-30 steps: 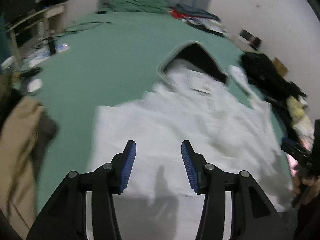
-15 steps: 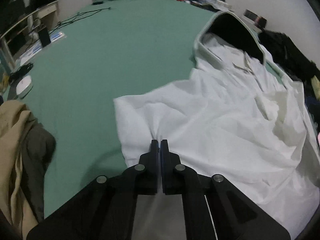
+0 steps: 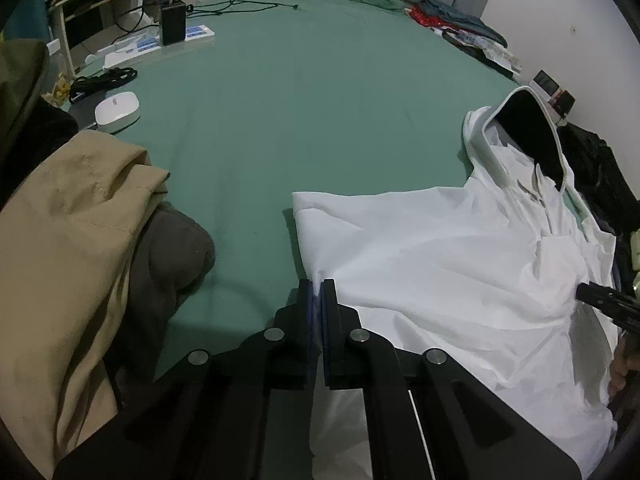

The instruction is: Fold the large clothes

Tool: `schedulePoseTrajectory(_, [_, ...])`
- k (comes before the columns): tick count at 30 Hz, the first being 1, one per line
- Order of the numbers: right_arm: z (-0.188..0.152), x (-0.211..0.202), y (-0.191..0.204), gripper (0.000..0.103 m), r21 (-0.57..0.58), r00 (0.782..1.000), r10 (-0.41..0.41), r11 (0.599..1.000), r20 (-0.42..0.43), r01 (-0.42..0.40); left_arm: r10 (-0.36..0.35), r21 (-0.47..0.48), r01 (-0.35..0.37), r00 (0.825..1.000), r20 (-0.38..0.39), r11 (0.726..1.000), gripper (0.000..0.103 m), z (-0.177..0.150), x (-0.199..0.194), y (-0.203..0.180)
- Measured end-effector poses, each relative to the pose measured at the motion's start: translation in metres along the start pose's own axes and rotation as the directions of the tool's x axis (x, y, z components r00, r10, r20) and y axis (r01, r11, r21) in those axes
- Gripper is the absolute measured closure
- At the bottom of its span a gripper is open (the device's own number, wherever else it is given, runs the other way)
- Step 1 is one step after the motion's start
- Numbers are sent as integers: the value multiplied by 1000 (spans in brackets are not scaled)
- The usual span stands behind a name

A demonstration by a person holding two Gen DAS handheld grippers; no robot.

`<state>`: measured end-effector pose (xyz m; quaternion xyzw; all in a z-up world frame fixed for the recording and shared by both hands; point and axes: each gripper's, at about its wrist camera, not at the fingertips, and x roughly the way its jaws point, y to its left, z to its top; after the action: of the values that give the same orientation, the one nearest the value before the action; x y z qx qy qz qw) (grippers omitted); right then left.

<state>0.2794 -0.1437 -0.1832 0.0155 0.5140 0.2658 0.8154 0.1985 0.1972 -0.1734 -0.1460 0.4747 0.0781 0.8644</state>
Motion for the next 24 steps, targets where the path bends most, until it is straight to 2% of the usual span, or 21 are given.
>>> schedulePoseTrajectory(1, [1, 6, 0, 69, 10, 1000, 5, 1000, -7, -5, 1, 2, -1, 1000, -4, 1000, 100, 1, 1, -1])
schedulePoseTrajectory(2, [3, 12, 0, 80, 15, 1000, 4, 1000, -8, -4, 1, 2, -1, 1000, -9, 1000, 100, 1, 3, -5])
schedulePoseTrajectory(3, [5, 12, 1, 97, 18, 1000, -6, 1000, -2, 6, -5, 2, 5, 1000, -16, 1000, 100, 1, 4, -7])
schedulePoseTrajectory(6, [12, -7, 10, 97, 3, 998, -44, 999, 49, 44, -20, 8, 20, 1000, -21, 1000, 100, 2, 4, -16])
schedulePoseTrajectory(8, [16, -38, 29, 97, -85, 984, -137, 985, 115, 147, -29, 24, 29, 999, -14, 999, 100, 3, 1, -22])
schedulePoseTrajectory(10, [17, -63, 42, 97, -155, 958, -236, 953, 165, 262, -43, 40, 44, 999, -15, 998, 100, 2, 1, -30])
schedulePoseTrajectory(13, [11, -81, 55, 96, -230, 892, -404, 866, 201, 444, -55, 70, 57, 998, -33, 996, 98, -2, 6, -41])
schedulePoseTrajectory(15, [0, -69, 57, 90, -282, 843, -508, 795, 174, 537, -35, 96, 40, 998, -48, 995, 98, -6, 11, -48])
schedulePoseTrajectory(16, [-6, -61, 55, 87, -293, 833, -534, 781, 144, 551, -26, 104, 31, 998, -53, 994, 98, -7, 14, -49])
schedulePoseTrajectory(17, [-13, -55, 51, 79, -291, 845, -526, 797, 96, 529, -15, 108, 20, 999, -51, 994, 98, -8, 16, -48])
schedulePoseTrajectory(18, [-19, -52, 47, 69, -280, 871, -487, 830, 59, 483, -7, 110, 12, 999, -46, 994, 98, -8, 16, -47])
schedulePoseTrajectory(19, [-27, -51, 41, 62, -253, 908, -419, 876, 22, 411, 5, 113, -1, 999, -41, 994, 98, -7, 15, -46])
schedulePoseTrajectory(20, [-32, -53, 34, 49, -229, 924, -382, 898, 16, 376, 20, 114, -16, 999, -36, 993, 98, -7, 15, -44])
schedulePoseTrajectory(21, [-36, -57, 29, 42, -205, 933, -358, 912, 22, 355, 37, 113, -33, 999, -32, 993, 98, -6, 14, -41])
schedulePoseTrajectory(24, [-38, -73, 3, 42, -115, 936, -347, 929, 63, 352, 93, 107, -91, 995, -19, 990, 98, -4, 15, -33])
